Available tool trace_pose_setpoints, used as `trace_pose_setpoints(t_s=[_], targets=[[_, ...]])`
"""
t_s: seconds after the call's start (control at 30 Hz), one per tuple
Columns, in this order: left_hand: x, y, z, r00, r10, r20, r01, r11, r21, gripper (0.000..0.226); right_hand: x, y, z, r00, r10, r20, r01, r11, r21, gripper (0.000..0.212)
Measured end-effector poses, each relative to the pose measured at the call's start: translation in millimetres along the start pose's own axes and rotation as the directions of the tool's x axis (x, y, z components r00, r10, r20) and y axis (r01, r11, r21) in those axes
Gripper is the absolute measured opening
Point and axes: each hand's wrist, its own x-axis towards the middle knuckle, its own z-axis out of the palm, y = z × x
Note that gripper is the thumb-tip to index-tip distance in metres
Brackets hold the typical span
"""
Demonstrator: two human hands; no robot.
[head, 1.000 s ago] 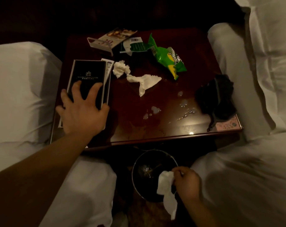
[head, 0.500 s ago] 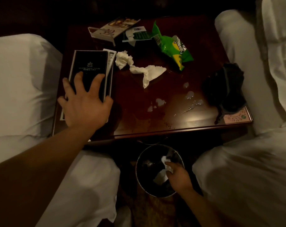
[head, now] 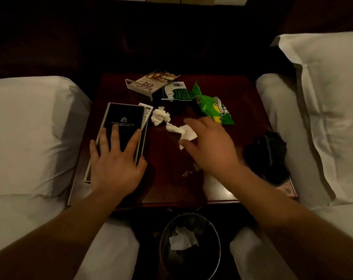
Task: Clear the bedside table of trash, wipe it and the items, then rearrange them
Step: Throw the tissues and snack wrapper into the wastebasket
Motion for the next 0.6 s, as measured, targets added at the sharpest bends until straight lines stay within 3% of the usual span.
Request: trace_pose_setpoints(t_s=[0.1, 0.2, 0.27, 0.47, 0.6], targets=[[-0.4, 0.9, 0.3, 1.0, -0.005, -0.013, 0.005, 1.0, -0.011, 0.073, 41.2, 1.5, 28.3, 0.984, 0.053, 0.169, -0.027, 0.988, -0.155, 0.067], [-0.8, 1.5, -0.3, 1.0, -0.005, -0.014, 0.005, 1.0, -0.009, 0.073, 51.5, 6.6, 45.3, 0.972, 0.014, 0.233, 0.021, 0.988, -0.15, 0.036], [-1.1, 1.5, -0.3, 1.0, -0.006, -0.012, 0.006, 1.0, -0.005, 0.073, 50.2, 9.2, 44.1, 0.976, -0.014, 0.216, 0.05, 0.986, -0.162, 0.021], [-0.4, 0.9, -0.3, 1.0, -0.005, -0.011, 0.005, 1.0, 0.0, 0.073, 4.0, -7.0, 10.3, 0.971, -0.235, 0.04, 0.237, 0.971, -0.035, 0.017], [-0.3, 1.3, 0.0, 1.0, -0.01, -0.007, 0.01, 1.0, -0.004, 0.073, -52.7, -26.1, -14.5, 0.96, -0.281, -0.006, 0.281, 0.958, 0.059, 0.013]])
